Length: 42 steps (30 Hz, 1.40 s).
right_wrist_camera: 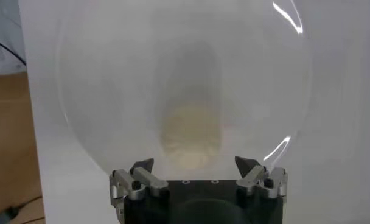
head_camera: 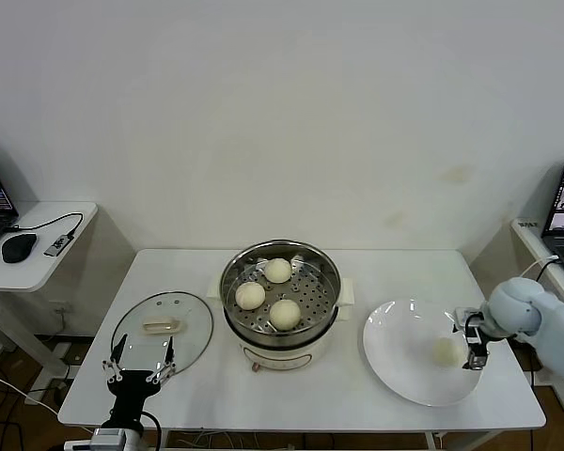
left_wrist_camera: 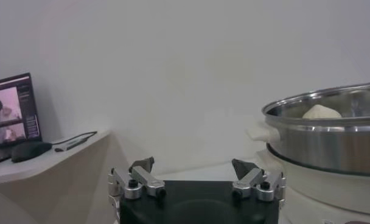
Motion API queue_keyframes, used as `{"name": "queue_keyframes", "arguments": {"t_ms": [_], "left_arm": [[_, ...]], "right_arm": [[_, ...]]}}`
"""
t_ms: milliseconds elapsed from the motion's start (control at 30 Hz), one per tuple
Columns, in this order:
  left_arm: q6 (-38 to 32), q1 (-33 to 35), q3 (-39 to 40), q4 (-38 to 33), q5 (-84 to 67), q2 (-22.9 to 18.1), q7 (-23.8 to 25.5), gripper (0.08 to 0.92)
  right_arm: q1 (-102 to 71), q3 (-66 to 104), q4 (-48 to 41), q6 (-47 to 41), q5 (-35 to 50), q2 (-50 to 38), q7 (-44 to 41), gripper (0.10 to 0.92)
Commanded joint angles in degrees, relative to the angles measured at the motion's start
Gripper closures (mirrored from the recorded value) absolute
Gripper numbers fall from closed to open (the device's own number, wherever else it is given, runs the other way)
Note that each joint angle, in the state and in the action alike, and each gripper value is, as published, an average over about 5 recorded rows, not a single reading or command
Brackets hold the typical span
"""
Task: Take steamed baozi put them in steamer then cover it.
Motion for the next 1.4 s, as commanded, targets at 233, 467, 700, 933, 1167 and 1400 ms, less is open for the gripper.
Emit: {"name": "queue_keyframes", "arguments": {"t_ms": [233, 467, 700, 933, 1167, 1400], "left_arm": [[0.0, 0.3, -0.4, -0.3, 0.1, -0.1, 0.0, 0.177], [0.0, 0.5, -0.5, -0.5, 0.1, -0.2, 0.0, 0.177], [0.0, 0.5, -0.5, -0.6, 0.2, -0.2, 0.0, 0.177], [0.0, 0.3, -0.5, -0.6, 0.1, 0.0, 0.0, 0.177], [0.2, -0.3, 0.4, -0.5, 0.2, -0.1, 0.0, 0.177], [0.3, -0.8, 1.2, -0.2, 0.0, 0.1, -0.1, 0.177]], "right_arm": [[-1.8, 1.7, -1.8, 0.0, -0.7, 2.6, 0.8, 0.231], [-2.1, 1.7, -1.7, -0.3, -0.7, 2.7, 0.6, 0.294], [-1.1, 1.5, -1.6, -0.4, -0.5, 2.6, 0.4, 0.377], [7.1, -3.4, 0.5, -0.9, 3.5, 0.2, -0.5, 0.437], [25.7, -15.1, 4.8, -4.0, 14.1, -1.2, -0.8, 0.440], [50.8, -31.8, 8.7, -10.0, 28.0, 5.4, 1.6, 0.439]]}}
